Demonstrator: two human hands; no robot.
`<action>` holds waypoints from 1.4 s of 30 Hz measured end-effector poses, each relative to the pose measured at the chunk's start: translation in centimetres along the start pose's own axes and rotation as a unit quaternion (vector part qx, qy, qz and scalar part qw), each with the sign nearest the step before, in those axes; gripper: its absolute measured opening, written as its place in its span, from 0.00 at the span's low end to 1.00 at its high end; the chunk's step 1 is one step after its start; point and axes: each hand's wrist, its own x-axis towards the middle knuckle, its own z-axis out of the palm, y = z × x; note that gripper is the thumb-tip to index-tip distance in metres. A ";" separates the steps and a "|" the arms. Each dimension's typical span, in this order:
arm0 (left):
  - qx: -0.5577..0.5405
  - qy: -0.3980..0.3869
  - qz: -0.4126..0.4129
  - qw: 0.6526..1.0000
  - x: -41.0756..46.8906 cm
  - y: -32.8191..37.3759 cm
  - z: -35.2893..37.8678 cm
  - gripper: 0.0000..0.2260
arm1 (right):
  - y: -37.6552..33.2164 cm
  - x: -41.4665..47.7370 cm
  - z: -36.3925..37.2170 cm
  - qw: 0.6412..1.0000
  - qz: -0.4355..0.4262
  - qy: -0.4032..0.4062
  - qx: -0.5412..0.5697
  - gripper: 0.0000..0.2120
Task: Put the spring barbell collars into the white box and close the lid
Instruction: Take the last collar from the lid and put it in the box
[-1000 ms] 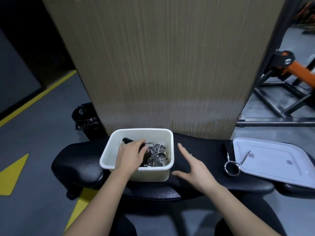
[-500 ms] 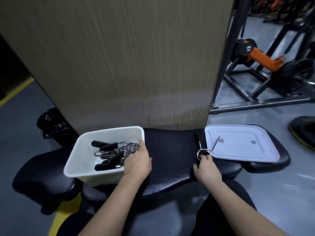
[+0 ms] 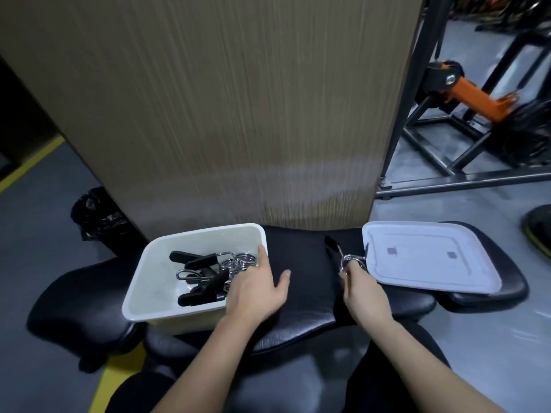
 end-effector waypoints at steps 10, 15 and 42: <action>-0.087 -0.010 -0.020 0.996 -1.3 -0.3 -0.8 0.38 | -7.0 -2.1 -5.5 0.987 -0.125 0.079 0.056 0.07; -0.278 0.026 0.017 0.960 -1.6 -2.0 -1.9 0.42 | -7.9 -3.7 -7.5 0.976 -0.206 0.069 0.015 0.08; 0.062 0.302 0.120 0.943 -4.2 -12.6 -8.7 0.05 | -13.8 -3.3 -3.6 0.934 -0.352 0.062 -0.008 0.22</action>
